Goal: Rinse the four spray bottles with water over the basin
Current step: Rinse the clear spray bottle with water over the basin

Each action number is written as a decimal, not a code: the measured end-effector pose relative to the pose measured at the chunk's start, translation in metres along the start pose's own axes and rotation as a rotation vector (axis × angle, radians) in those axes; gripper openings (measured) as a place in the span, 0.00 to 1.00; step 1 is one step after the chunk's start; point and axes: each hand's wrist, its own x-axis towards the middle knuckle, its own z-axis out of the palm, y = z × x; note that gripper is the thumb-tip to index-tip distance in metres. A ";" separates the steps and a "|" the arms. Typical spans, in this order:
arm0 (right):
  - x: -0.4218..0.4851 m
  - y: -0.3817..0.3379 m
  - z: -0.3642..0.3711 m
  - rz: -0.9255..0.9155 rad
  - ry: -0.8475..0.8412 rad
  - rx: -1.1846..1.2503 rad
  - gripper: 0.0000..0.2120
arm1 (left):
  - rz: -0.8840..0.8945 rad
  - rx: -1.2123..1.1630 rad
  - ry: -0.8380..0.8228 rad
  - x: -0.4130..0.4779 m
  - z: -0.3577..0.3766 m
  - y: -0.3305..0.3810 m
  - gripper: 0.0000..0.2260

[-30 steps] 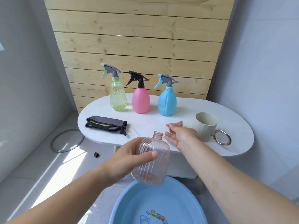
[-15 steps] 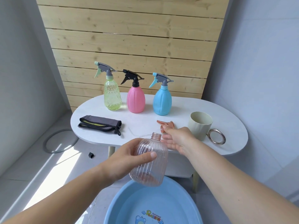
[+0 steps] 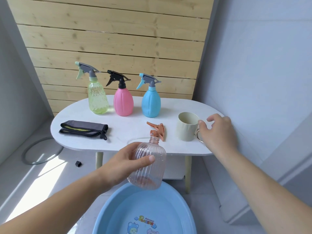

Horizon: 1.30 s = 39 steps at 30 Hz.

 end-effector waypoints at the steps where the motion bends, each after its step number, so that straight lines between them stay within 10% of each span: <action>1: 0.003 0.008 0.000 0.057 -0.050 -0.034 0.18 | 0.000 0.002 -0.004 0.001 0.003 0.000 0.25; 13: 0.003 0.032 0.011 0.437 -0.429 0.650 0.15 | 0.014 0.012 -0.023 0.006 0.028 -0.008 0.32; 24: -0.033 0.018 -0.020 0.308 -0.600 0.844 0.14 | 0.054 0.012 0.035 -0.001 0.028 -0.015 0.34; 39: -0.118 0.077 0.026 0.226 -0.942 0.368 0.16 | -0.273 0.060 0.087 -0.051 0.038 -0.153 0.26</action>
